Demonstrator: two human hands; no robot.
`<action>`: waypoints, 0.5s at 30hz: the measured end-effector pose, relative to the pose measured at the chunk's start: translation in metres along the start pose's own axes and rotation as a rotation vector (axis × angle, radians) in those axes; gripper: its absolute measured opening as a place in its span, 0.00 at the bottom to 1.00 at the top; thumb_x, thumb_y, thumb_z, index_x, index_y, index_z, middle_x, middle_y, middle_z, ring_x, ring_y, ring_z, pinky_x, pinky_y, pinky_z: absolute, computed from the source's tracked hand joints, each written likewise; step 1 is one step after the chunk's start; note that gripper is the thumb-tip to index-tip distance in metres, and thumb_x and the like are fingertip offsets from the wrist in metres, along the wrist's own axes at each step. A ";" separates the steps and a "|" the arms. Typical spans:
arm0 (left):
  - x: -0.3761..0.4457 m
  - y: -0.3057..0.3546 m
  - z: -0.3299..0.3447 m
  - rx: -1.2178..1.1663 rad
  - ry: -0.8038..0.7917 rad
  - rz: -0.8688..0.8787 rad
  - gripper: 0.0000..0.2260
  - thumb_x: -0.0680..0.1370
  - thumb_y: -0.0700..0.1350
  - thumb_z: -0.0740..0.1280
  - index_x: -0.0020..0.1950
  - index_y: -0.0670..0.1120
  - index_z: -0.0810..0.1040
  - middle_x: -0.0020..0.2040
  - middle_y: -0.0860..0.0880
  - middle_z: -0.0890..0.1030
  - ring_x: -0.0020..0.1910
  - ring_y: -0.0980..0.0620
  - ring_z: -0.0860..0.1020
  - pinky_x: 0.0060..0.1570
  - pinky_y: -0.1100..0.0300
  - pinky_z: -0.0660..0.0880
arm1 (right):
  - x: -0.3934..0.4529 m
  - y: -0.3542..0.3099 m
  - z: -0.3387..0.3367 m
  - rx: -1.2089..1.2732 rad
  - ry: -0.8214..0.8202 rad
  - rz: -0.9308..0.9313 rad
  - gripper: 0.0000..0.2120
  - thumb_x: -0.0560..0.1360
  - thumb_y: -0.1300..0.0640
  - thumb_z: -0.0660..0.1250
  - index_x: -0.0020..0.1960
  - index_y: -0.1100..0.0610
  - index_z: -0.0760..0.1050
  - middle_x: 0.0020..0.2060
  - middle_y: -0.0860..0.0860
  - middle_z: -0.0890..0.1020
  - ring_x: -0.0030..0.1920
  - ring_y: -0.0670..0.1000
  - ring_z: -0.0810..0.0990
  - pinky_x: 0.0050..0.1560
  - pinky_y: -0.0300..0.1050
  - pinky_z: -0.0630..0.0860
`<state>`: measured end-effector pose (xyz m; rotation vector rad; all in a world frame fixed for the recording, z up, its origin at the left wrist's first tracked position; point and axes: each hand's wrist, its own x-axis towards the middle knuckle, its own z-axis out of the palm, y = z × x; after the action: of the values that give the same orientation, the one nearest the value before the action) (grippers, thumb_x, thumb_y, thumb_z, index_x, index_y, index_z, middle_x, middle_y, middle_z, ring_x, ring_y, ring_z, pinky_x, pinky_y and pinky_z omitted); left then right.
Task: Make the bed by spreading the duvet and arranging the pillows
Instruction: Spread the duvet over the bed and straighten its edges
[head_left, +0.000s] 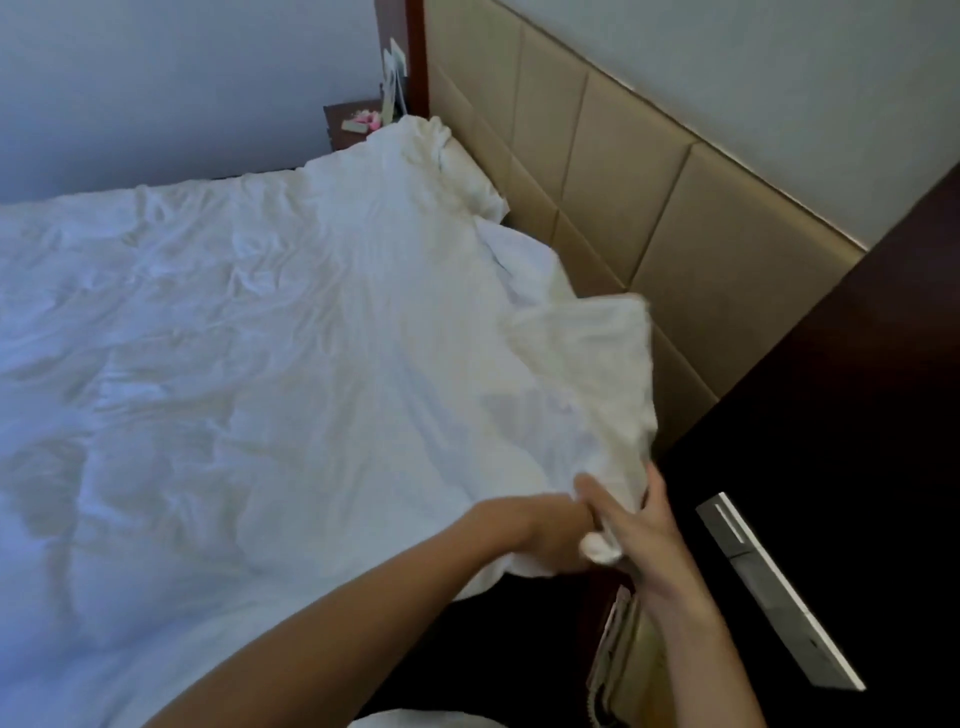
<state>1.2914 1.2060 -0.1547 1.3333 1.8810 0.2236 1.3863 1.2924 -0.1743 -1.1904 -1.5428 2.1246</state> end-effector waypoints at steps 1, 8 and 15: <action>-0.001 0.005 0.008 0.062 -0.040 0.007 0.15 0.81 0.41 0.61 0.67 0.36 0.72 0.65 0.36 0.76 0.62 0.39 0.76 0.57 0.53 0.69 | 0.006 0.010 -0.001 -0.042 0.038 0.040 0.55 0.50 0.37 0.83 0.72 0.51 0.67 0.57 0.52 0.83 0.54 0.54 0.84 0.54 0.54 0.81; 0.000 -0.012 0.024 -0.266 0.212 -0.018 0.15 0.77 0.51 0.62 0.61 0.46 0.75 0.56 0.43 0.80 0.52 0.43 0.78 0.50 0.56 0.70 | 0.029 0.020 -0.005 0.216 0.387 0.068 0.17 0.79 0.49 0.66 0.63 0.59 0.76 0.54 0.56 0.83 0.50 0.56 0.83 0.50 0.49 0.79; 0.023 0.014 0.055 -0.471 0.456 -0.096 0.36 0.77 0.45 0.58 0.78 0.60 0.41 0.72 0.46 0.72 0.64 0.42 0.75 0.63 0.55 0.70 | 0.017 -0.037 0.015 0.101 0.611 -0.472 0.14 0.79 0.57 0.59 0.61 0.54 0.78 0.56 0.48 0.83 0.57 0.45 0.81 0.58 0.45 0.77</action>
<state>1.3370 1.2154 -0.1947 0.9145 2.0773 0.9234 1.3557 1.3081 -0.1479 -1.1494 -1.2540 1.3516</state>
